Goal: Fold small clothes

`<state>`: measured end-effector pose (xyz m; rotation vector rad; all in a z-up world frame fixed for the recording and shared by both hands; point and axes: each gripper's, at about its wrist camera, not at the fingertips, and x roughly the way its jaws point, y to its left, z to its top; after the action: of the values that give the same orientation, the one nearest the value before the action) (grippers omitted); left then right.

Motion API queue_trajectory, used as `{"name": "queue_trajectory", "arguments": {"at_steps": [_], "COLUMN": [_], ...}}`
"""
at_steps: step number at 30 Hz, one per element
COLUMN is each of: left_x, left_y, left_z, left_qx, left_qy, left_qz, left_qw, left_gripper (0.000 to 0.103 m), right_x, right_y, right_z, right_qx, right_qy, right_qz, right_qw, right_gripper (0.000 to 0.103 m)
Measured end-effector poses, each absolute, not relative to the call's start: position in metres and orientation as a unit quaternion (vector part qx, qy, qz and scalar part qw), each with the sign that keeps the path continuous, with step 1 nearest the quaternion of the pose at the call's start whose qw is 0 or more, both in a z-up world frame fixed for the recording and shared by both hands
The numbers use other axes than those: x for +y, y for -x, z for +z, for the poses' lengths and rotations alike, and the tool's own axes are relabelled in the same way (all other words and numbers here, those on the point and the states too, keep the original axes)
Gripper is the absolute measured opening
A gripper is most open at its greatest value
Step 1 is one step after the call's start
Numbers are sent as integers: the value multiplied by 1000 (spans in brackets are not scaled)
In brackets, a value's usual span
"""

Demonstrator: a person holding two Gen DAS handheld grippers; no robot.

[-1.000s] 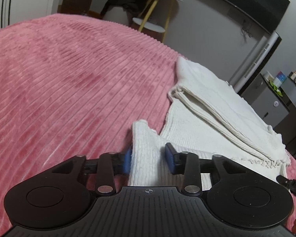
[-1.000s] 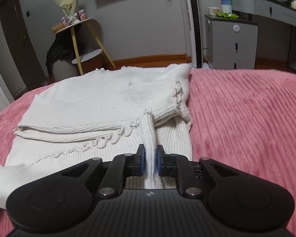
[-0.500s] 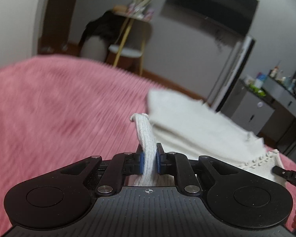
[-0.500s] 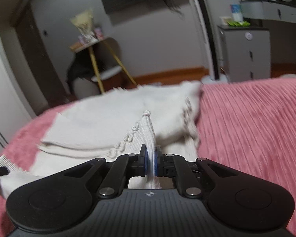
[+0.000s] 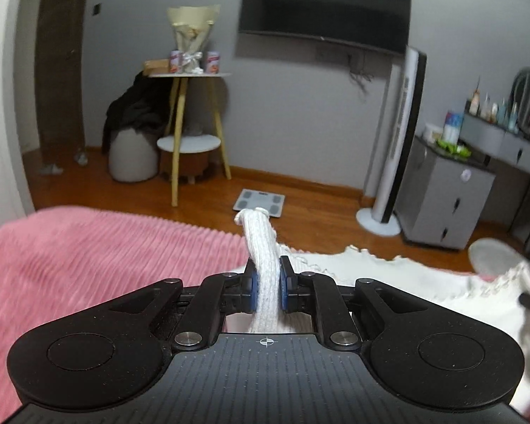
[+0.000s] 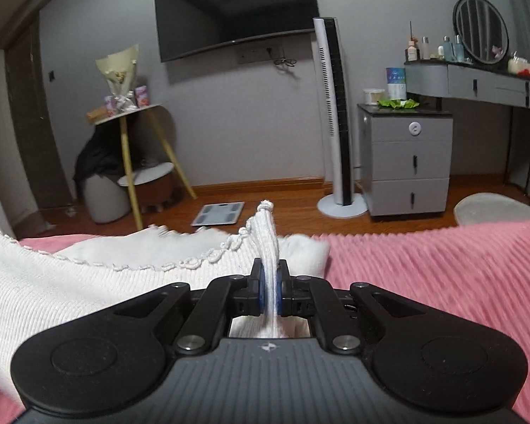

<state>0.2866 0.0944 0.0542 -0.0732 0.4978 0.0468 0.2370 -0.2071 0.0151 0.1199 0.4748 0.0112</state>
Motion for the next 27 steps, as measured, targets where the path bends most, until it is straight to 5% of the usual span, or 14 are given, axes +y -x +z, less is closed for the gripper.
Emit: {"name": "queue_trajectory", "arguments": {"at_steps": [10,21,27], "left_x": [61,65,88], "left_y": [-374,-391,-319], "left_z": [31,-22,-7], "left_qx": [228,302,300], "left_qy": [-44,-58,25], "left_qz": [48,126,63], "left_qw": [972,943,951], "left_gripper": [14,22,63], "right_x": [-188,-176,-184], "right_y": [-323,-365,-286], "right_z": [11,-27,7], "right_qx": [244,332,278], "right_qy": [26,76,21], "right_qz": [-55,-83,-64], "right_qw": [968,937,958], "right_gripper": [5,11,18]}}
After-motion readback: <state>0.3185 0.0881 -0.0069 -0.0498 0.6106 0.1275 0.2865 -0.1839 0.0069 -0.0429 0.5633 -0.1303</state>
